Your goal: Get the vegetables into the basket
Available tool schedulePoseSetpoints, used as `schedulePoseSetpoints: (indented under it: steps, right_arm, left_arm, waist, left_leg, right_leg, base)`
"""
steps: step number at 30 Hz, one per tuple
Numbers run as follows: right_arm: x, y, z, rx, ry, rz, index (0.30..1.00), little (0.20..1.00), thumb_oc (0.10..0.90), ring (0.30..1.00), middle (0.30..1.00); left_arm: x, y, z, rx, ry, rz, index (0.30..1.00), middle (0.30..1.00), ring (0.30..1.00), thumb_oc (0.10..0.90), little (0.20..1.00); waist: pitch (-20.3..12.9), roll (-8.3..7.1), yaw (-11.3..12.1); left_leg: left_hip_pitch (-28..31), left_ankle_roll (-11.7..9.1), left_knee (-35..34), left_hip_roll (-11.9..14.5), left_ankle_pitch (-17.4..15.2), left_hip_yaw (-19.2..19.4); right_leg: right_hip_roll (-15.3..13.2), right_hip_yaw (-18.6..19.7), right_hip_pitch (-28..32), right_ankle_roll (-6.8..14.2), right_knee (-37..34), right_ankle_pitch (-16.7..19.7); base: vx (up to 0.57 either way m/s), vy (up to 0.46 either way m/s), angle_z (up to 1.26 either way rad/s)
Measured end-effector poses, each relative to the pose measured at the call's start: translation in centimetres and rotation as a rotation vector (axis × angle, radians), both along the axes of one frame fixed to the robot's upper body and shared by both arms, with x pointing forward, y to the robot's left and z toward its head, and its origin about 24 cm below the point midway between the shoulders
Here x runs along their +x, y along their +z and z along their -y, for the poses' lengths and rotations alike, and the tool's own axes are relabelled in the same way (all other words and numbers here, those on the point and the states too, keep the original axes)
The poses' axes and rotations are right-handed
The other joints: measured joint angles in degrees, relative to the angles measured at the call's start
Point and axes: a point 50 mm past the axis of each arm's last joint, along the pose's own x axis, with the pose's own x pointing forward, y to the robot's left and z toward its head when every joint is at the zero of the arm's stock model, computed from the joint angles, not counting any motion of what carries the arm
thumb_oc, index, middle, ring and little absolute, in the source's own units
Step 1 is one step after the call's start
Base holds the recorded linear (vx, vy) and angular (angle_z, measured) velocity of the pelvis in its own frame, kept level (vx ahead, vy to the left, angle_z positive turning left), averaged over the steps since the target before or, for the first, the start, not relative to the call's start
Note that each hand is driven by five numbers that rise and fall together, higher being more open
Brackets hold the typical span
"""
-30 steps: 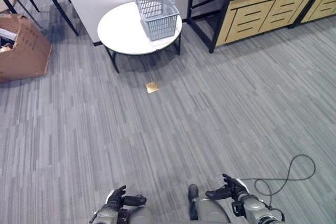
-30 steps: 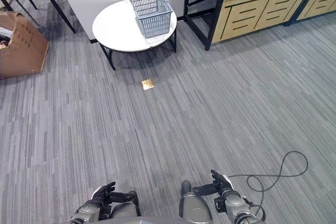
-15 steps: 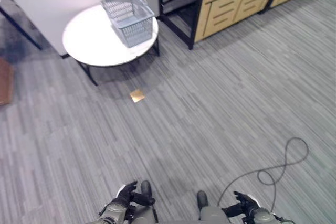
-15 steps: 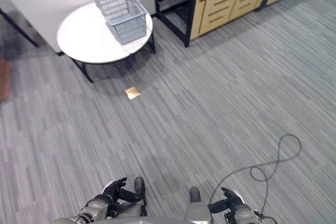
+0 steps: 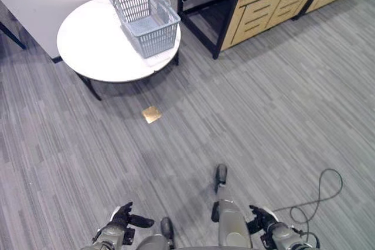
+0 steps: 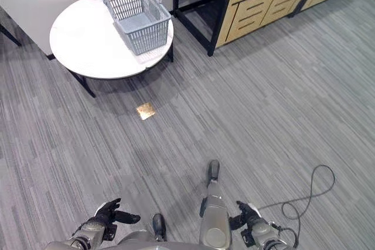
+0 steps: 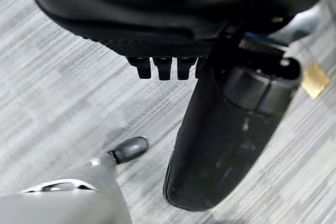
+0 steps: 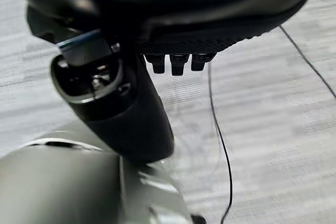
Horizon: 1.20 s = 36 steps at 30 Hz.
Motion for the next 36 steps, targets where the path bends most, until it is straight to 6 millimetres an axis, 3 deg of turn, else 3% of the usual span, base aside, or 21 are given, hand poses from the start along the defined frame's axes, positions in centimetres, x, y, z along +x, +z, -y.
schedulePoseSetpoints:
  steps: [1, 2, 4, 5, 6, 8, 11, 13, 15, 18, 19, 22, 26, 27, 28, 29, 31, 32, 36]
  right_arm:
    - [-0.4, -0.1, 0.3, -0.005, -0.005, -0.015, 1.0, 1.0, 0.9, 1.0, 1.0]
    - [0.4, 0.5, 1.6, -0.037, -0.007, 0.004, 1.0, 1.0, 0.9, 1.0, 1.0]
    - [1.5, 1.1, 2.4, -0.06, 0.016, 0.041, 1.0, 1.0, 0.9, 1.0, 1.0]
    - [2.3, 1.5, 2.5, -0.059, 0.025, 0.075, 1.0, 1.0, 0.9, 1.0, 1.0]
    - [2.8, 1.8, 2.6, -0.06, 0.028, 0.104, 1.0, 1.0, 0.9, 1.0, 1.0]
    - [3.1, 2.0, 2.8, -0.064, 0.034, 0.121, 1.0, 1.0, 0.9, 1.0, 1.0]
    - [2.3, 1.8, 3.1, -0.074, 0.022, 0.095, 1.0, 1.0, 0.9, 1.0, 1.0]
    - [1.7, 1.5, 3.2, -0.08, 0.01, 0.066, 1.0, 1.0, 0.9, 1.0, 1.0]
    - [0.2, 1.1, 3.6, -0.09, -0.009, 0.026, 1.0, 1.0, 0.9, 1.0, 1.0]
    - [-0.7, 0.7, 3.5, -0.094, -0.022, -0.006, 1.0, 1.0, 0.9, 1.0, 1.0]
    - [-0.7, 0.7, 3.5, -0.1, -0.025, -0.007, 1.0, 1.0, 0.9, 1.0, 1.0]
    - [-0.6, 0.8, 3.6, -0.105, -0.026, -0.002, 1.0, 1.0, 0.9, 1.0, 1.0]
    - [-1.6, 0.6, 3.7, -0.105, -0.032, -0.019, 1.0, 1.0, 0.9, 1.0, 1.0]
    - [-1.8, 0.5, 3.6, -0.104, -0.033, -0.022, 1.0, 1.0, 0.9, 1.0, 1.0]
    - [-1.9, 0.2, 2.8, -0.082, -0.029, -0.023, 1.0, 1.0, 0.9, 1.0, 1.0]
    - [-1.9, 0.1, 2.3, -0.067, -0.029, -0.025, 1.0, 1.0, 0.9, 1.0, 1.0]
    - [-1.9, 0.0, 2.1, -0.062, -0.031, -0.027, 1.0, 1.0, 0.9, 1.0, 1.0]
    - [-1.9, -0.2, 1.7, -0.058, -0.031, -0.034, 1.0, 1.0, 0.9, 1.0, 1.0]
    - [-1.4, 0.0, 1.6, -0.061, -0.015, -0.025, 1.0, 1.0, 0.9, 1.0, 1.0]
  left_arm:
    - [-0.7, -0.3, 0.4, -0.006, 0.001, -0.021, 1.0, 1.0, 1.0, 0.9, 1.0]
    - [-0.7, -0.7, 2.1, -0.041, -0.016, -0.029, 1.0, 1.0, 1.0, 0.9, 1.0]
    - [-1.2, -0.9, 2.4, -0.07, 0.001, -0.028, 1.0, 1.0, 1.0, 0.9, 1.0]
    - [-1.1, -0.9, 2.5, -0.073, 0.007, -0.029, 1.0, 1.0, 1.0, 0.9, 1.0]
    - [-0.7, -0.8, 2.7, -0.078, 0.002, -0.015, 1.0, 1.0, 1.0, 0.9, 1.0]
    - [0.6, -0.5, 3.3, -0.093, -0.009, 0.027, 1.0, 1.0, 1.0, 0.9, 1.0]
    - [1.6, -0.3, 4.6, -0.132, -0.025, 0.064, 1.0, 1.0, 1.0, 0.9, 1.0]
    - [1.8, -0.4, 5.0, -0.147, -0.015, 0.07, 1.0, 1.0, 1.0, 0.9, 1.0]
    - [2.0, -0.3, 5.2, -0.152, -0.019, 0.076, 1.0, 1.0, 1.0, 0.9, 1.0]
    - [2.3, -0.2, 4.9, -0.139, 0.007, 0.09, 1.0, 1.0, 1.0, 0.9, 1.0]
    - [2.8, 0.1, 4.7, -0.137, 0.015, 0.11, 1.0, 1.0, 1.0, 0.9, 1.0]
    - [3.2, 0.2, 4.8, -0.14, 0.017, 0.127, 1.0, 1.0, 1.0, 0.9, 1.0]
    - [1.9, -0.3, 4.6, -0.14, 0.038, 0.089, 1.0, 1.0, 1.0, 0.9, 1.0]
    - [1.7, -0.3, 4.6, -0.137, 0.035, 0.085, 1.0, 1.0, 1.0, 0.9, 1.0]
    - [2.1, 0.0, 3.8, -0.115, 0.032, 0.099, 1.0, 1.0, 1.0, 0.9, 1.0]
    - [2.1, 0.1, 3.2, -0.101, 0.034, 0.099, 1.0, 1.0, 1.0, 0.9, 1.0]
    - [2.1, 0.1, 2.9, -0.093, 0.034, 0.099, 1.0, 1.0, 1.0, 0.9, 1.0]
    - [1.8, 0.2, 2.0, -0.069, 0.041, 0.086, 1.0, 1.0, 1.0, 0.9, 1.0]
    - [2.2, 0.6, 0.9, -0.028, 0.048, 0.104, 1.0, 1.0, 1.0, 0.9, 1.0]
  waist:
    - [-0.4, 0.84, 0.3]
    - [-0.9, 2.89, 0.6]
    - [-2.0, 4.63, 0.6]
    - [-2.1, 4.72, 0.5]
    - [-2.5, 5.15, -0.1]
    - [-2.6, 5.32, -0.4]
    - [-2.5, 4.59, -0.9]
    - [-2.2, 4.15, -0.7]
    - [-2.0, 3.66, -0.4]
    - [-1.3, 4.4, 0.7]
    - [-0.8, 5.27, 1.3]
    - [-0.1, 6.56, 2.8]
    - [-0.9, 7.33, 2.7]
    - [-1.6, 7.86, 2.7]
    - [-1.6, 5.24, 2.4]
    - [-1.6, 4.15, 2.3]
    - [-1.5, 3.61, 2.2]
    - [-1.8, 2.54, 2.8]
    - [-2.2, 1.24, 3.8]
  left_leg:
    - [1.5, -1.4, 1.3, 2.8, -0.7, -1.8]
    - [-2.1, -4.4, 8.1, 5.7, 1.6, -2.0]
    - [-3.1, -5.3, 12.7, 8.6, 4.0, -2.8]
    - [-3.7, -5.6, 14.3, 9.4, 3.6, -3.1]
    - [-5.1, -6.0, 15.0, 9.7, 7.6, -3.7]
    - [-7.2, -7.6, 19.4, 11.5, 9.0, -4.1]
    - [-9.2, -8.5, 20.7, 11.4, 9.2, -4.8]
    - [-11.8, -8.7, 20.6, 9.9, 8.6, -6.3]
    - [-16.5, -8.1, 12.9, 7.4, 8.8, -6.2]
    - [-20.9, -7.8, -0.9, 7.7, 14.4, -5.4]
    - [-24.6, -8.3, -1.9, 8.8, 17.6, -5.4]
    - [-25.3, -8.0, -1.6, 10.5, 19.5, -4.3]
    - [-21.3, -6.3, -1.6, 10.5, 20.4, -1.6]
    - [-20.9, -4.1, -1.3, 10.2, 22.9, -0.8]
    - [-20.4, -0.1, -1.4, 7.3, 23.2, 0.4]
    - [-20.2, 1.2, -1.4, 6.2, 22.4, 0.8]
    - [-19.8, 1.8, -1.4, 5.6, 21.8, 1.0]
    - [-17.7, 3.0, -1.3, 4.3, 19.6, 2.2]
    - [-16.9, 4.2, -1.2, 2.3, 16.8, 3.4]
  right_leg:
    - [2.5, -0.9, 2.0, -5.2, 3.5, 2.2]
    - [4.1, -3.4, 2.7, -8.0, 4.8, 0.4]
    - [6.7, -3.7, 4.6, -10.1, 4.6, -1.7]
    - [7.6, -3.4, 5.4, -11.1, 4.6, -2.8]
    - [8.2, -4.0, 5.9, -12.1, 4.6, -3.9]
    - [9.0, -4.9, 7.1, -12.4, 4.1, -4.9]
    - [10.1, -5.3, 10.8, -12.5, 1.2, -6.5]
    - [10.7, -5.7, 13.2, -12.9, -2.0, -6.5]
    - [10.7, -6.4, 14.9, -13.1, -5.5, -6.6]
    - [11.1, -7.3, 14.9, -13.2, -5.5, -6.7]
    - [11.7, -6.9, 15.3, -13.2, -5.5, -7.1]
    - [12.6, -4.6, 18.1, -13.2, -5.4, -7.1]
    - [12.3, -2.2, 23.4, -9.7, -5.2, -10.3]
    - [11.9, -2.0, 23.9, -8.9, -5.0, -10.7]
    - [8.9, -1.4, 23.4, -7.5, -3.7, -11.4]
    - [7.6, -1.0, 23.0, -7.3, -2.6, -11.4]
    - [7.1, -0.8, 22.9, -6.9, -2.0, -11.2]
    - [5.3, 0.3, 22.5, -6.1, 1.7, -11.1]
    - [2.8, 1.2, 19.8, -4.8, 7.2, -11.5]
  base:
    - [0.34, -0.557, 0.69]
    - [0.16, -0.268, 0.6]
    - [0.17, -0.322, 0.02]
    - [0.14, -0.299, -0.1]
    - [0.07, -0.148, 0.03]
    - [0.09, -0.128, 0.19]
    - [0.12, -0.137, 0.23]
    - [0.14, -0.08, 0.15]
    - [0.16, 0.007, 0.28]
    - [0.26, 0.089, 0.05]
    - [0.27, 0.104, -0.23]
    - [0.37, 0.209, -0.52]
    - [0.22, 0.188, -0.34]
    - [0.15, 0.169, -0.09]
    - [0.25, 0.295, 0.0]
    - [0.17, 0.22, 0.05]
    - [0.12, 0.162, -0.05]
    - [0.13, 0.197, -0.16]
    - [0.13, 0.207, -0.13]
